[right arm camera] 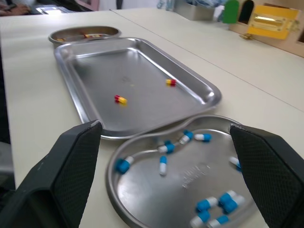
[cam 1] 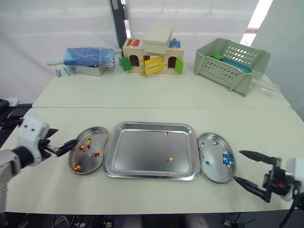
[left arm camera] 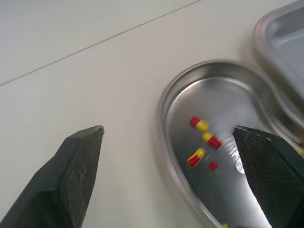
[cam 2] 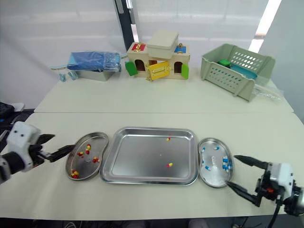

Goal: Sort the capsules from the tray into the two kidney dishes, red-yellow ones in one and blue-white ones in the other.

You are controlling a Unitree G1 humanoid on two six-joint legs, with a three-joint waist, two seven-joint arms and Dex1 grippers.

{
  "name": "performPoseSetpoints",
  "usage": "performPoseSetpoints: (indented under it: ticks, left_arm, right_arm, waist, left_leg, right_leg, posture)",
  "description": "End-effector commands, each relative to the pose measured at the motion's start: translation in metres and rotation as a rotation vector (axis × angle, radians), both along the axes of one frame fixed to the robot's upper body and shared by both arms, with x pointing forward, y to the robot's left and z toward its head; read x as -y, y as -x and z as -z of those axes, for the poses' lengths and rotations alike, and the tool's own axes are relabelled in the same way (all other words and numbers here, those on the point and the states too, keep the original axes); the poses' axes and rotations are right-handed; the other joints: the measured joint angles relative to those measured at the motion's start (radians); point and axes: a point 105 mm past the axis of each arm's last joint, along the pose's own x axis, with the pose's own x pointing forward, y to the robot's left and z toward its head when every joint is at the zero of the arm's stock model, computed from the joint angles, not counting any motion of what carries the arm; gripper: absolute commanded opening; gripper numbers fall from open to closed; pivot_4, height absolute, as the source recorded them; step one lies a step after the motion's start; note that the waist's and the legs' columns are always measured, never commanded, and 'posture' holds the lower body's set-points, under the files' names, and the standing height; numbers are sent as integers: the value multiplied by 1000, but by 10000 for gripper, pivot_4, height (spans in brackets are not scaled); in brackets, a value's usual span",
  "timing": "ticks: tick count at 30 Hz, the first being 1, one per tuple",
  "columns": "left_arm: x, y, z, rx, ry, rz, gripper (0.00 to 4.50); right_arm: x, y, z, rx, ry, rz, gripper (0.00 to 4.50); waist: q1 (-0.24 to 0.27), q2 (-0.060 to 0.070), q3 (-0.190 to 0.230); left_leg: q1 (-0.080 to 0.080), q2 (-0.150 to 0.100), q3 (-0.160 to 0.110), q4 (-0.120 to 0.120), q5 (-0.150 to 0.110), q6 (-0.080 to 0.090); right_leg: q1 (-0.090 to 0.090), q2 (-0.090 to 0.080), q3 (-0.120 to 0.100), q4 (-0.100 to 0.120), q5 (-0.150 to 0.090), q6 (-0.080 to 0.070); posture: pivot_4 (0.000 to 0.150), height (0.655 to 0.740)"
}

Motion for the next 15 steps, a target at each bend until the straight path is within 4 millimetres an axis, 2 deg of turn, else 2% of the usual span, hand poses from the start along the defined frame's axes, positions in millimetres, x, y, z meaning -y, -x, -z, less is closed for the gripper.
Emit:
performPoseSetpoints:
  ticks: [1, 3, 7, 15]
  left_arm:
    - [-34, 8, -19, 52, -62, -72, 44895]
    - [-50, 11, -22, 61, -84, -104, 44895]
    - [-65, 12, -24, 78, -114, -122, 44895]
    - [-71, 14, -19, 74, -122, -117, 44895]
  right_arm:
    - [26, -4, -13, 33, 28, 74, 45000]
    - [40, -8, -14, 36, 40, 112, 45000]
    - [59, -15, -11, 41, 76, 145, 45000]
    - [60, -21, -11, 57, 80, 139, 45000]
  waist:
    - [0, -1, 0]
    - [2, -1, 0]
    - [2, -1, 0]
    - [0, -1, 1]
  left_leg:
    - [0, 0, 0, 0, 0, 0]
    - [0, 0, 0, 0, 0, 0]
    - [0, 0, 0, 0, 0, 0]
    - [0, 0, 1, 0, 0, 0]
  right_leg:
    - [0, 0, 0, 0, 0, 0]
    - [0, 0, 0, 0, 0, 0]
    - [0, 0, 0, 0, 0, 0]
    - [0, 0, 0, 0, 0, 0]
  posture:
    - [1500, 7400]
    - [1500, 7400]
    - [1500, 7400]
    - [1500, 7400]
